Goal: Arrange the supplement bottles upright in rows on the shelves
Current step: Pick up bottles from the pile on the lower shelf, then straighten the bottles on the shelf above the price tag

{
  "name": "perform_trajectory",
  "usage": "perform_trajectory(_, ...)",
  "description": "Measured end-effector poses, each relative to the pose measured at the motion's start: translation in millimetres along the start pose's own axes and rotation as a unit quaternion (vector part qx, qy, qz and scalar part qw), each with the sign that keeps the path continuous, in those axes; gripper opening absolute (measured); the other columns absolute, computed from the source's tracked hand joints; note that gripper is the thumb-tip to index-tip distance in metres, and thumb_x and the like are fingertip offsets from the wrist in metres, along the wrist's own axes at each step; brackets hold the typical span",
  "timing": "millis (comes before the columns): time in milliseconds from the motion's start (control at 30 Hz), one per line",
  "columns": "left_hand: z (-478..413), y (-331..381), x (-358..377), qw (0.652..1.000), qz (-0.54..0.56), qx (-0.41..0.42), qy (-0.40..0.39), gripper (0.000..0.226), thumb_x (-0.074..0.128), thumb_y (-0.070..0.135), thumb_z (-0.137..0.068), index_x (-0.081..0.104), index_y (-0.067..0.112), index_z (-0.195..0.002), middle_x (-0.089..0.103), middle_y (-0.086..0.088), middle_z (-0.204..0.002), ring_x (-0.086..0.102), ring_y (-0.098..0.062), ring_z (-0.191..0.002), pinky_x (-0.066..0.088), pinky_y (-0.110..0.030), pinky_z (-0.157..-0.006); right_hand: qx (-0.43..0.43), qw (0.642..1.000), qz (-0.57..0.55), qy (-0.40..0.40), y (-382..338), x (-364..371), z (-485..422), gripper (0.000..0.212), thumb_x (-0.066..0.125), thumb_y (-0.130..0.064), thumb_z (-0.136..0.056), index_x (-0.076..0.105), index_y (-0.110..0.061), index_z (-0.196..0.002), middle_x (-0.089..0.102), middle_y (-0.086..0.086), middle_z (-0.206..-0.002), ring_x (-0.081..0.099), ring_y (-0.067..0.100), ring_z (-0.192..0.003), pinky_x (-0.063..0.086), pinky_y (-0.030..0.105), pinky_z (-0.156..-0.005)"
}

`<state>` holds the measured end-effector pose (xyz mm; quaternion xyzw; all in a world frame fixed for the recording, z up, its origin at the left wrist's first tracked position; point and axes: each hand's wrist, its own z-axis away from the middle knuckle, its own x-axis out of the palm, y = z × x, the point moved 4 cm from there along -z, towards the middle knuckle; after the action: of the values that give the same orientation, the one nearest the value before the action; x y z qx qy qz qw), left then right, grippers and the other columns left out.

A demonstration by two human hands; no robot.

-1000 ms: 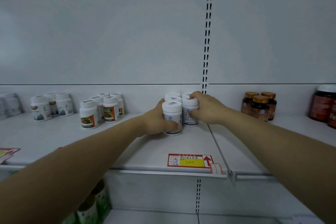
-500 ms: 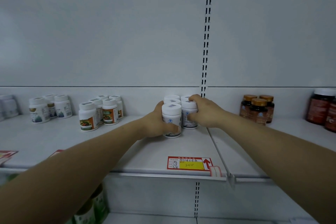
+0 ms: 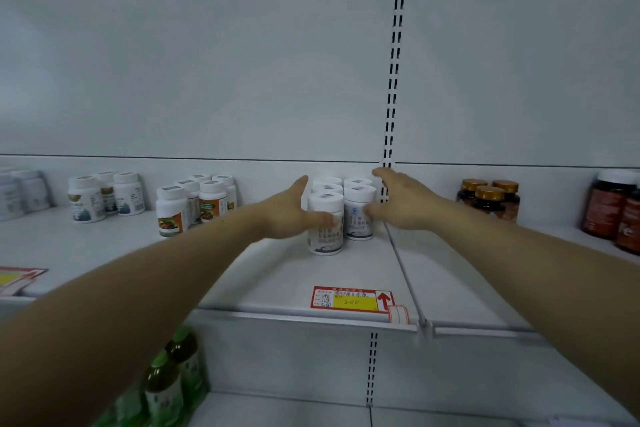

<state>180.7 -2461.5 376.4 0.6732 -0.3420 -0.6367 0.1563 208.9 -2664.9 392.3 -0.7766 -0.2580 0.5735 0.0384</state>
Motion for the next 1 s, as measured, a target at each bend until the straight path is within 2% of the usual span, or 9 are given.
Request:
perform_trajectory(100, 11, 20, -14, 0.992, -0.117, 0.041, 0.024, 0.088, 0.064, 0.055, -0.078, 0.02, 0.024, -0.147, 0.026, 0.002, -0.154, 0.036, -0.015, -0.129, 0.031, -0.025, -0.098, 0.025, 0.999, 0.027, 0.01, 6, -22, 14, 0.08, 0.063, -0.047, -0.084, 0.023, -0.022, -0.148, 0.033, 0.006, -0.15, 0.038, 0.024, -0.131, 0.033, 0.029, -0.096)
perform_trajectory(200, 19, 49, -14, 0.985, -0.132, 0.111, 0.014, 0.072, 0.066, 0.048, -0.079, 0.038, 0.02, -0.138, 0.042, 0.0, -0.143, 0.044, -0.01, -0.108, 0.037, -0.013, -0.077, 0.058, 0.997, 0.047, 0.022, 14, -46, 31, 0.077, 0.061, -0.05, -0.085, 0.023, -0.025, -0.148, 0.031, 0.004, -0.151, 0.035, 0.024, -0.133, 0.032, 0.03, -0.097)
perform_trajectory(300, 22, 73, 0, 0.982, -0.126, 0.141, -0.023, 0.053, 0.067, 0.047, -0.078, 0.047, 0.024, -0.122, 0.049, 0.002, -0.125, 0.049, -0.017, -0.105, 0.044, -0.025, -0.079, 0.095, 0.992, 0.076, 0.034, 23, -67, 50, 0.076, 0.059, -0.051, -0.086, 0.024, -0.025, -0.148, 0.031, 0.005, -0.151, 0.035, 0.025, -0.134, 0.032, 0.032, -0.099)
perform_trajectory(367, 20, 84, 15, 0.976, -0.142, 0.156, -0.047, 0.066, 0.066, 0.05, -0.077, 0.044, 0.02, -0.132, 0.046, -0.002, -0.137, 0.048, -0.023, -0.117, 0.042, -0.037, -0.099, 0.12, 0.988, 0.086, 0.047, 33, -80, 65, 0.076, 0.06, -0.05, -0.085, 0.025, -0.024, -0.147, 0.033, 0.006, -0.15, 0.037, 0.026, -0.132, 0.033, 0.033, -0.1)
perform_trajectory(400, 19, 89, 24, 0.974, -0.147, 0.164, -0.053, 0.072, 0.065, 0.051, -0.078, 0.039, 0.022, -0.139, 0.04, -0.003, -0.144, 0.043, -0.024, -0.125, 0.034, -0.035, -0.105, 0.132, 0.986, 0.091, 0.053, 38, -85, 74, 0.076, 0.06, -0.05, -0.085, 0.026, -0.023, -0.147, 0.034, 0.007, -0.149, 0.038, 0.026, -0.131, 0.034, 0.033, -0.098)
perform_trajectory(500, 19, 98, 48, 0.975, -0.128, 0.174, -0.053, 0.081, 0.063, 0.054, -0.08, 0.025, 0.025, -0.147, 0.026, 0.001, -0.153, 0.033, -0.02, -0.135, 0.024, -0.024, -0.098, 0.16, 0.98, 0.1, 0.056, 53, -97, 96, 0.076, 0.061, -0.049, -0.085, 0.026, -0.023, -0.147, 0.032, 0.008, -0.151, 0.035, 0.028, -0.132, 0.033, 0.032, -0.098)
perform_trajectory(667, 13, 104, 87, 0.977, -0.119, 0.143, -0.107, 0.083, 0.061, 0.054, -0.082, 0.02, 0.026, -0.148, 0.022, 0.001, -0.155, 0.027, -0.021, -0.139, 0.025, -0.033, -0.108, 0.171, 0.979, 0.091, 0.064, 79, -105, 118, 0.075, 0.062, -0.045, -0.086, 0.028, -0.018, -0.147, 0.033, 0.007, -0.15, 0.037, 0.027, -0.131, 0.031, 0.028, -0.09)
perform_trajectory(800, -5, 119, 108, 0.986, -0.084, 0.109, -0.095, 0.084, 0.062, 0.053, -0.082, 0.018, 0.026, -0.149, 0.021, 0.0, -0.156, 0.029, -0.023, -0.138, 0.027, -0.032, -0.105, 0.164, 0.982, 0.078, 0.056, 107, -104, 122, 0.071, 0.062, -0.047, -0.086, 0.031, -0.02, -0.144, 0.04, 0.008, -0.144, 0.042, 0.027, -0.125, 0.032, 0.027, -0.085)
perform_trajectory(1000, -44, 147, 149, 0.997, -0.004, 0.033, -0.073, 0.096, 0.069, 0.048, -0.078, 0.01, 0.023, -0.15, 0.021, -0.005, -0.155, 0.032, -0.026, -0.135, 0.033, -0.034, -0.1, 0.14, 0.988, 0.045, 0.042, 164, -106, 99, 0.074, 0.063, -0.045, -0.086, 0.026, -0.023, -0.146, 0.036, 0.008, -0.147, 0.043, 0.027, -0.125, 0.033, 0.028, -0.083)
